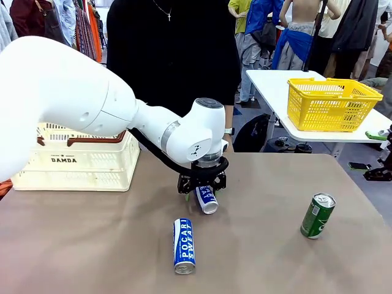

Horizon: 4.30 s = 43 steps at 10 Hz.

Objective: Place the drinks into the Shopping basket.
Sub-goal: Pick up one drink and place it into the Shopping basket.

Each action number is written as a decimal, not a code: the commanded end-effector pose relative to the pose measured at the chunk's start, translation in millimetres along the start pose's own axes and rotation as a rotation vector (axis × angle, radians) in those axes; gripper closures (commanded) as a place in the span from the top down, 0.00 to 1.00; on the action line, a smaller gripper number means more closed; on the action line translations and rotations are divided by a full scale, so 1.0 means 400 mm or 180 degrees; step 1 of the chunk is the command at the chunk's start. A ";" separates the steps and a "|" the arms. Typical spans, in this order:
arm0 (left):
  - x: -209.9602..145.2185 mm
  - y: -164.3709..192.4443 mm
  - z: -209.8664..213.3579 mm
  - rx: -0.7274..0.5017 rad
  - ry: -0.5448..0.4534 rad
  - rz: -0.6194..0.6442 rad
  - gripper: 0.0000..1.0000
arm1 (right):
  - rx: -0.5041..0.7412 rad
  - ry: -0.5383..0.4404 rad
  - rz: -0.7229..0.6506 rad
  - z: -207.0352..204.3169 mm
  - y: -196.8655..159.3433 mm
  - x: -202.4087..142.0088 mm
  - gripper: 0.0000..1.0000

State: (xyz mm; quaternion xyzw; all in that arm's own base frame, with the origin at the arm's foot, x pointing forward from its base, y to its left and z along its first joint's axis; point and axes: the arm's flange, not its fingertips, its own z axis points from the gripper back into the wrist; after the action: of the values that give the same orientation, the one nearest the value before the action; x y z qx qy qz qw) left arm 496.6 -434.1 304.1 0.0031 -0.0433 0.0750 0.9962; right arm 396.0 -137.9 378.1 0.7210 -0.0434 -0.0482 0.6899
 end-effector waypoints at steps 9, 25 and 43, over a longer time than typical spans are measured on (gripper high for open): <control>0.011 0.026 0.060 -0.0054 -0.0131 -0.0102 0.00 | -0.0022 0.0048 -0.0020 0.004 0.011 0.000 1.00; -0.204 0.840 0.699 -0.1328 0.0384 -0.2279 0.00 | -0.0022 0.0048 -0.0020 0.004 0.011 0.000 1.00; 0.489 0.940 0.519 -0.0469 -0.0780 -0.0649 0.00 | -0.0022 0.0048 -0.0020 0.004 0.011 0.000 1.00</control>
State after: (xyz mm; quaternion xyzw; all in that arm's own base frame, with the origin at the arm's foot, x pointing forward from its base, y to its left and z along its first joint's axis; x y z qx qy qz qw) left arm 625.4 -40.9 547.0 -0.0599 -0.1499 -0.0552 0.9853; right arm 395.9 -138.2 378.0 0.7212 -0.0433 -0.0484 0.6897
